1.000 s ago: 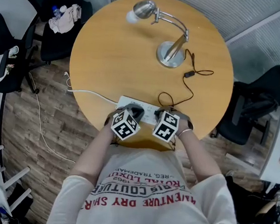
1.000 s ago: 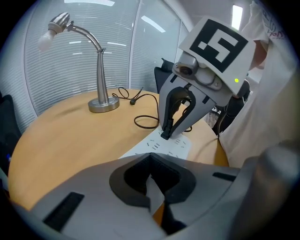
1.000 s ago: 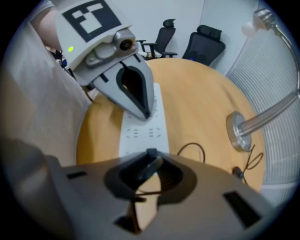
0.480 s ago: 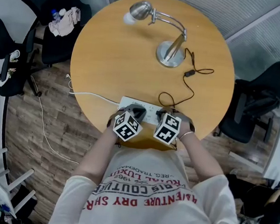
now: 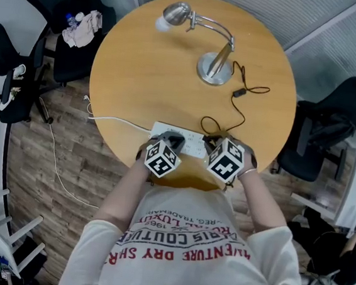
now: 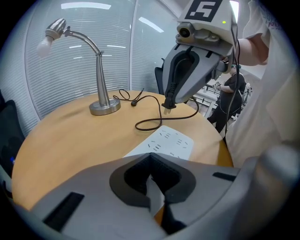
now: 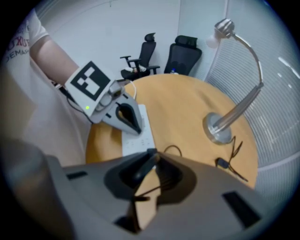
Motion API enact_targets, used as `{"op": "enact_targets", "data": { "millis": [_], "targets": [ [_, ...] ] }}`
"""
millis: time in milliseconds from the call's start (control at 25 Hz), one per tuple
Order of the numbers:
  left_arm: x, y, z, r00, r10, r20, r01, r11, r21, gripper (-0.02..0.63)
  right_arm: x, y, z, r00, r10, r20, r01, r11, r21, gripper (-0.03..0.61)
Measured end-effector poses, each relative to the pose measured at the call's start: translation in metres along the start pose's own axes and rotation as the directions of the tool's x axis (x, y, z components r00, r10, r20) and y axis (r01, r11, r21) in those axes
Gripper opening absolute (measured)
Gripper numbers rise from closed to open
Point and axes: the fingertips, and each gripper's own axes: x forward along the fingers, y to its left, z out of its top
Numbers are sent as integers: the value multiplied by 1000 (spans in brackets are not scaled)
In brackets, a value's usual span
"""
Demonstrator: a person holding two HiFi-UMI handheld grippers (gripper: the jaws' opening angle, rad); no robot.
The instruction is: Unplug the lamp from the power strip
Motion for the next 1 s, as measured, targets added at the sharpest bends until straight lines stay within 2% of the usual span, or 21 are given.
{"op": "enact_targets", "data": {
  "millis": [240,360,440,600,720,880,1000],
  "targets": [
    [0,2,-3,1000,-5,-1,5,1000,-9,28,-12,4,7,994,-63,93,59,997,44,72],
    [-2,1,-2,999,33,27,-34,999,35,28,-22,5,8,980,-122,157,108,990,92,72],
    [-3,-1,-1,997,62,51,-66,994,86,28,-32,4,10,959,-173,223,138,977,164,72],
    [-6,-8,-7,997,69,47,-76,983,170,28,-66,0,25,865,-310,395,164,918,361,72],
    [-20,-4,-9,993,102,66,-109,986,124,28,-90,0,29,793,-401,460,186,877,443,74],
    [-59,4,22,967,146,209,-155,988,27,28,-117,-2,35,705,-484,519,207,840,502,74],
    [-96,9,59,927,163,337,-170,985,-9,28,-135,-2,41,638,-525,563,210,823,528,74]
  ]
}}
